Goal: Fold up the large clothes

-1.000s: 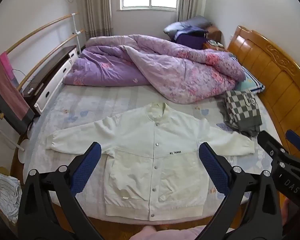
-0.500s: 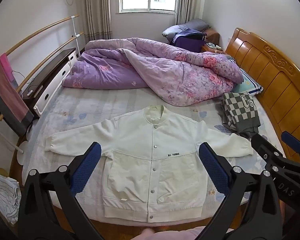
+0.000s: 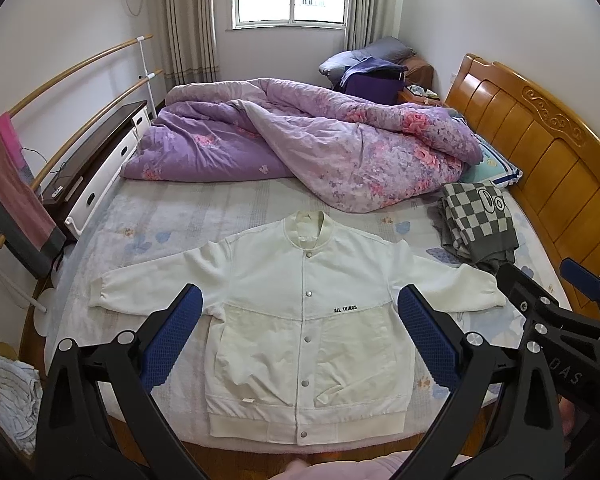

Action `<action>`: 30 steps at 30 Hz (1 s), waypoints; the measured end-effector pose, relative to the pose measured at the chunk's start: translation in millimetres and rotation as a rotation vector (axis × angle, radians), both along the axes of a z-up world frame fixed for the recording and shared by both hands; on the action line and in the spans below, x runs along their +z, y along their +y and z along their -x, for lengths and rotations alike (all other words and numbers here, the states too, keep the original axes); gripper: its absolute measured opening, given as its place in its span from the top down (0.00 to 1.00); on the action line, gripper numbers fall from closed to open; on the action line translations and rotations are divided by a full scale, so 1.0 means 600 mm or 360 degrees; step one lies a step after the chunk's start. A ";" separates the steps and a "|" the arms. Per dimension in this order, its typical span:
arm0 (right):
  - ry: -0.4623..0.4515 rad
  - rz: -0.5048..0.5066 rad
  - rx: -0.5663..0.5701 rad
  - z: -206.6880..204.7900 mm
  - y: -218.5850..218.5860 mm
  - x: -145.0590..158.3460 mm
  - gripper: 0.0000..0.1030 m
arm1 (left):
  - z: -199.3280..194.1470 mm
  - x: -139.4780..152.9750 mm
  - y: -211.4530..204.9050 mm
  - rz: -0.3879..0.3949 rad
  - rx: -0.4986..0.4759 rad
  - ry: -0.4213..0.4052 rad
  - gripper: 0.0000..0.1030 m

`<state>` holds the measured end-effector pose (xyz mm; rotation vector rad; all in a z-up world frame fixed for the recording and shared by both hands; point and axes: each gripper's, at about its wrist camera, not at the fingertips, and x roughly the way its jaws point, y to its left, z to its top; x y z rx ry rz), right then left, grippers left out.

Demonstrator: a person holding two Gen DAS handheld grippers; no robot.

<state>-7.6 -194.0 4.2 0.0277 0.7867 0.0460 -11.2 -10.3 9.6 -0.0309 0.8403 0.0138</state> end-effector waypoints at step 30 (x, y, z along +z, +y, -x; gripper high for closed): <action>0.0040 -0.0037 -0.0002 0.027 0.001 -0.009 0.07 | 0.019 -0.016 -0.001 0.0006 -0.0013 0.0008 0.05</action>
